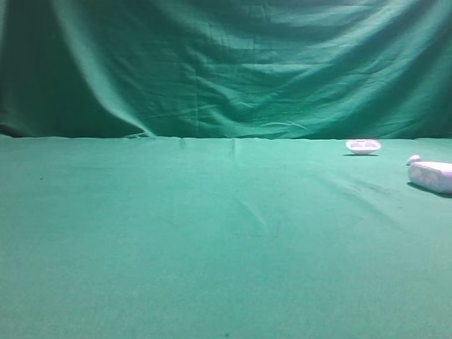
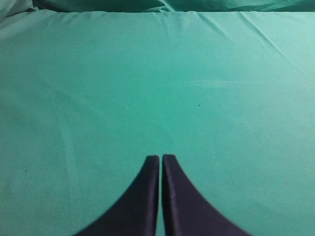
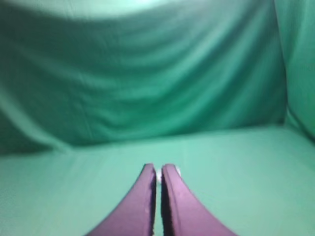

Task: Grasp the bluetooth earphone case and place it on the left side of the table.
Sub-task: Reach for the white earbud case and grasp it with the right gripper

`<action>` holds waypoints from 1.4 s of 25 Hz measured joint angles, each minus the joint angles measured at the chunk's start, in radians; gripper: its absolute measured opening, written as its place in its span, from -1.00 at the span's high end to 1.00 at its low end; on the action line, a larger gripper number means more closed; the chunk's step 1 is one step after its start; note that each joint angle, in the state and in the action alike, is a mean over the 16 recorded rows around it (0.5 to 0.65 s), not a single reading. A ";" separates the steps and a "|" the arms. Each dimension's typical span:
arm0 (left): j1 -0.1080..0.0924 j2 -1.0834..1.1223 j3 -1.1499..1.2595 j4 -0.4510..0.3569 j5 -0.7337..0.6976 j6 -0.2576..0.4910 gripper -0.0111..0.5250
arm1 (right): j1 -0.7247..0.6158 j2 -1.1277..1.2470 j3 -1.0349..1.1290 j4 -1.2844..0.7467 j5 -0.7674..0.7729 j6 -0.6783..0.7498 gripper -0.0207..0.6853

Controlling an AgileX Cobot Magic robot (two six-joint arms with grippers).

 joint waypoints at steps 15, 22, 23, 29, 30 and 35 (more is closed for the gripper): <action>0.000 0.000 0.000 0.000 0.000 0.000 0.96 | 0.097 0.692 -0.363 0.012 0.516 -0.078 0.87; 0.000 0.000 0.000 0.000 0.000 0.000 0.96 | 0.179 0.976 -0.494 -0.038 0.486 -0.080 0.27; 0.000 0.000 0.000 0.000 0.000 0.000 0.96 | 0.187 1.012 -0.511 -0.047 0.475 -0.075 0.16; 0.000 0.000 0.000 0.000 0.000 0.000 0.96 | 0.201 1.203 -0.613 -0.087 0.420 -0.030 -0.51; 0.000 0.000 0.000 0.000 0.000 0.000 0.96 | 0.201 1.231 -0.631 -0.093 0.417 -0.021 -0.60; 0.000 0.000 0.000 0.000 0.000 0.000 0.96 | 0.201 1.358 -0.714 -0.119 0.417 0.017 -0.87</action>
